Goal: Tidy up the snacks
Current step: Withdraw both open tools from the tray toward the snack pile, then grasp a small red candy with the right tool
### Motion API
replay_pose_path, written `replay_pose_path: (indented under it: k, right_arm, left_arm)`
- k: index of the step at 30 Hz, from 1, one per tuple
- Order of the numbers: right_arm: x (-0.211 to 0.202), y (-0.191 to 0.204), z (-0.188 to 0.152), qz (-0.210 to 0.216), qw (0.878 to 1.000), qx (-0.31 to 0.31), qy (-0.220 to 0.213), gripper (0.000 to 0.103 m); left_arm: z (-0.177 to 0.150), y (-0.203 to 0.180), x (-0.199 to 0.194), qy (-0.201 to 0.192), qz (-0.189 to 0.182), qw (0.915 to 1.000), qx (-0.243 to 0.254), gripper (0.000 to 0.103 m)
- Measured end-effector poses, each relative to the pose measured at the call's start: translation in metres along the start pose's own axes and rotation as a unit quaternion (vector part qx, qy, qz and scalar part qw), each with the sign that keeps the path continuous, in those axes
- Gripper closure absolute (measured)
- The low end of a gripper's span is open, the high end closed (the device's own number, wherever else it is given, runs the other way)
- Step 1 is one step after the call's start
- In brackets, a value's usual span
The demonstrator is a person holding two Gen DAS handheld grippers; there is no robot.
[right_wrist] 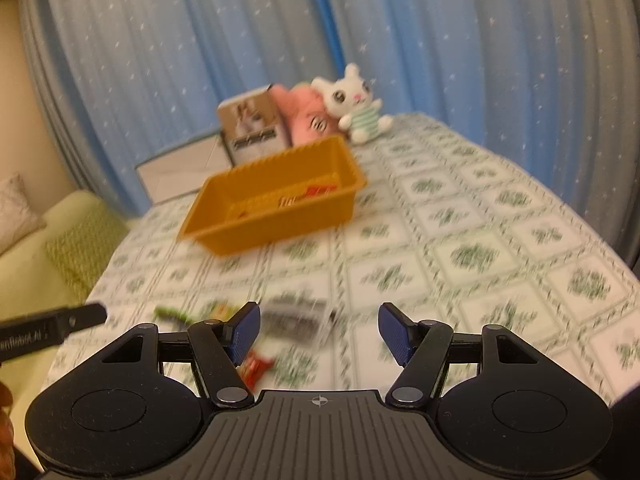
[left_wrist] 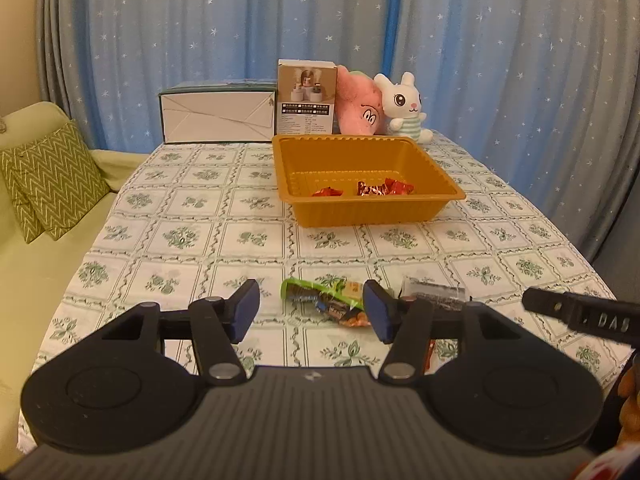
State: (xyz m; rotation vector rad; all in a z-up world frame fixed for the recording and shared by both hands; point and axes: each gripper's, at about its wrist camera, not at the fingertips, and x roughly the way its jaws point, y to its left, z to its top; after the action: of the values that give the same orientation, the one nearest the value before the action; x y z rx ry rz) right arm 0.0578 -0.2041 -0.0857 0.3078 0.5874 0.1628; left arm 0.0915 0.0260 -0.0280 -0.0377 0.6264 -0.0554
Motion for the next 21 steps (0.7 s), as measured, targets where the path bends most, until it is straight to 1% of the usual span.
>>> replay_pose_path:
  k: [2, 6, 8, 15, 18, 21]
  right_arm:
    - [-0.001, 0.006, -0.009, 0.006, 1.0, -0.007, 0.009, 0.037]
    - [0.007, 0.016, -0.019, 0.016, 0.999, -0.012, 0.027, 0.038]
    - [0.011, 0.02, -0.023, 0.018, 0.999, -0.019, 0.033, 0.038]
    - [0.033, 0.031, -0.033, 0.025, 0.998, -0.034, 0.054, 0.038]
    - [0.047, 0.036, -0.036, 0.033, 0.996, -0.041, 0.067, 0.053]
    - [0.059, 0.041, -0.037, 0.038, 0.996, -0.039, 0.076, 0.054]
  left_arm:
    - [-0.003, 0.002, -0.003, 0.002, 0.002, 1.0, -0.004, 0.044]
    - [-0.008, 0.006, -0.006, 0.004, 0.007, 0.9999, -0.006, 0.04]
    - [-0.01, 0.008, -0.005, 0.006, 0.008, 0.9999, -0.008, 0.033]
    - [-0.012, 0.014, 0.009, 0.018, 0.014, 0.9997, -0.013, 0.032]
    - [-0.015, 0.017, 0.016, 0.024, 0.015, 0.9995, -0.014, 0.032]
    - [-0.017, 0.022, 0.023, 0.032, 0.01, 0.9993, -0.02, 0.032]
